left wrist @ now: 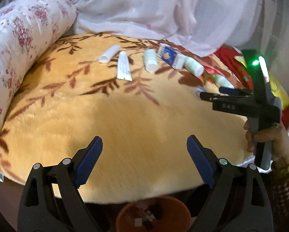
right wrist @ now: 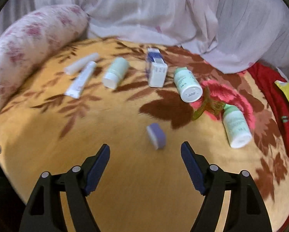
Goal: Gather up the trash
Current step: 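Grasp the white ointment tube with the left tool while the right tool grasps the purple-capped vial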
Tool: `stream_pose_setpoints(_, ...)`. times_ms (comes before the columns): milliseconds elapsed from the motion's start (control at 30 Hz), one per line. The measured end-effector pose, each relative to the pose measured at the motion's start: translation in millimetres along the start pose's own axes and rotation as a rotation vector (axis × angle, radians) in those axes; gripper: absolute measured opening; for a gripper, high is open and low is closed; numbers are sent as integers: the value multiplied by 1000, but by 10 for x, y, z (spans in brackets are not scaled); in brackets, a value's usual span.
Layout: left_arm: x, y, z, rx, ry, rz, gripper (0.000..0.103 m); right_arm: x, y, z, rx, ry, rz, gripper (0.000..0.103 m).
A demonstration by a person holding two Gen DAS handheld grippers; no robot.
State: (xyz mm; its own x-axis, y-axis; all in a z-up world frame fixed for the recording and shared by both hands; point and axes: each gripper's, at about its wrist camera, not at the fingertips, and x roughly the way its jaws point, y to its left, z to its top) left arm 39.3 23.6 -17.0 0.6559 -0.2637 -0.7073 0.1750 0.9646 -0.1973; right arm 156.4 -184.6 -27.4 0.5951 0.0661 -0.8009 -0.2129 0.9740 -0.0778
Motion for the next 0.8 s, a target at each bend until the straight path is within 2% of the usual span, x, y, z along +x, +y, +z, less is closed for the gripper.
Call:
stream_pose_setpoints(33, 18, 32, 40, -14, -1, -2, 87, 72, -12, 28, 1, 22, -4, 71)
stream_pose_setpoints(133, 72, 66, 122, -27, -4, 2, 87, 352, -65, 130, 15, 117, -3, 51)
stream_pose_setpoints(167, 99, 67, 147, -29, -5, 3, 87, 430, -85, 141, 21, 145, 4, 35)
stream_pose_setpoints(200, 125, 68, 173, -29, -4, 4, 87, 511, -101, 157, 27, 171, 16, 24)
stream_pose_setpoints(267, 201, 70, 247, -27, 0, 6, 87, 551, -130, 172, 35, 172, 18, 19)
stream_pose_setpoints(500, 610, 154, 780, -62, -8, 47, 87, 39, -38, -31, 17, -7, 50, 19)
stream_pose_setpoints(600, 963, 208, 1082, -77, 31, 113, 87, -196, -8, -143, 21, -66, 90, 19)
stream_pose_setpoints(800, 1554, 242, 1384, -69, 118, 212, 87, -511, -14, -299, 15, -134, 124, 20)
